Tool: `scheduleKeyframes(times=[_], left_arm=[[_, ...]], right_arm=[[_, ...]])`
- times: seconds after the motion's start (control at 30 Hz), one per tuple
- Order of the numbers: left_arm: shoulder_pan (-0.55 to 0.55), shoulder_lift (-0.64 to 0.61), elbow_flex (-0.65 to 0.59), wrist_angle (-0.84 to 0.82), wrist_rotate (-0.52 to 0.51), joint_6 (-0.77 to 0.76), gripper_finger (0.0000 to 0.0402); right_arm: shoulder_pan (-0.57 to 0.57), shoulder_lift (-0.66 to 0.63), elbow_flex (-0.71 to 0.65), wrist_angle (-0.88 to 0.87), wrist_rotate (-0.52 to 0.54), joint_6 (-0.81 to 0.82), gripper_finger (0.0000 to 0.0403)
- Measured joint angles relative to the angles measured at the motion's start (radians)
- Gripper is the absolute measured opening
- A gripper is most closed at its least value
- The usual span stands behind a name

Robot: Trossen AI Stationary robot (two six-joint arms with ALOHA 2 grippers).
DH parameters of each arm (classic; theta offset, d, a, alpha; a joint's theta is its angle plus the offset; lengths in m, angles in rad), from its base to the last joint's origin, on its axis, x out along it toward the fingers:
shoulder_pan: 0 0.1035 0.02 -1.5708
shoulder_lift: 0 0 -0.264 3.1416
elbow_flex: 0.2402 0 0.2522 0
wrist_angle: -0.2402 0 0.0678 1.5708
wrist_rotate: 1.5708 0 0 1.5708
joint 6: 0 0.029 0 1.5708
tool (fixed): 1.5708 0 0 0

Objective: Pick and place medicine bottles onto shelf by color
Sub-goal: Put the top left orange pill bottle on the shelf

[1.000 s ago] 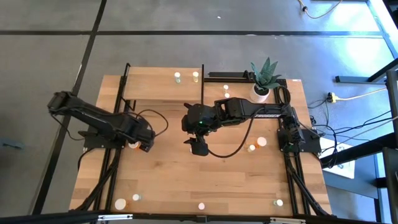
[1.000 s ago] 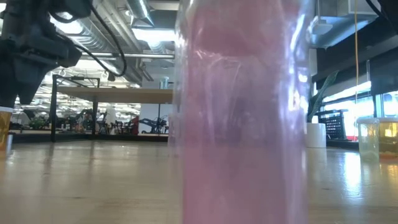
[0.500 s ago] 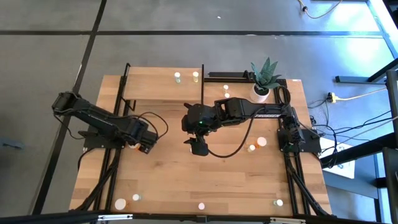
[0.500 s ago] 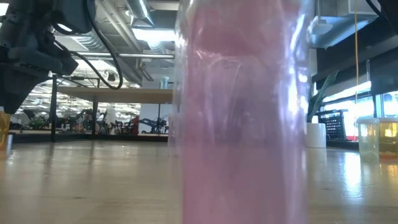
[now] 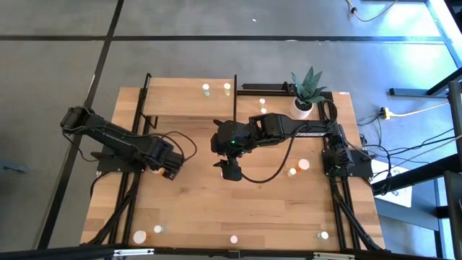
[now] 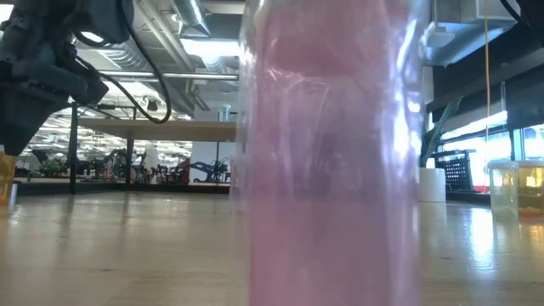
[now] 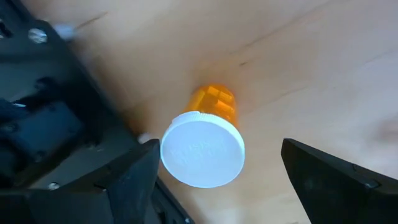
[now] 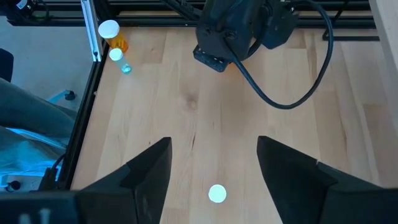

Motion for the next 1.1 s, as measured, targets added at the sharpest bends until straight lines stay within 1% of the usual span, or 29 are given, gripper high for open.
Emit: scheduleKeyframes(times=[0.23, 0.53, 0.7, 0.93, 1.1], left_arm=[[0.000, 0.000, 0.000, 0.074, 0.003, 0.002, 0.0329], [0.000, 0.000, 0.000, 0.067, 0.002, 0.008, 0.0329], [0.000, 0.000, 0.000, 0.056, 0.003, 0.077, 0.0329], [-0.001, -0.001, -0.023, 0.053, 0.003, 0.031, 0.0329], [0.000, -0.001, -0.025, 0.078, 0.003, 0.026, 0.0329]], right_arm=[[0.000, 0.000, 0.000, 0.000, 0.000, 0.000, 0.0237], [0.000, 0.000, 0.000, 0.000, 0.000, 0.000, 0.0237], [0.000, 0.000, 0.000, 0.000, 0.000, 0.000, 0.0237], [0.000, 0.000, 0.000, 0.000, 0.000, -0.001, 0.0237], [0.000, 0.000, 0.000, 0.000, 0.000, -0.001, 0.0237]])
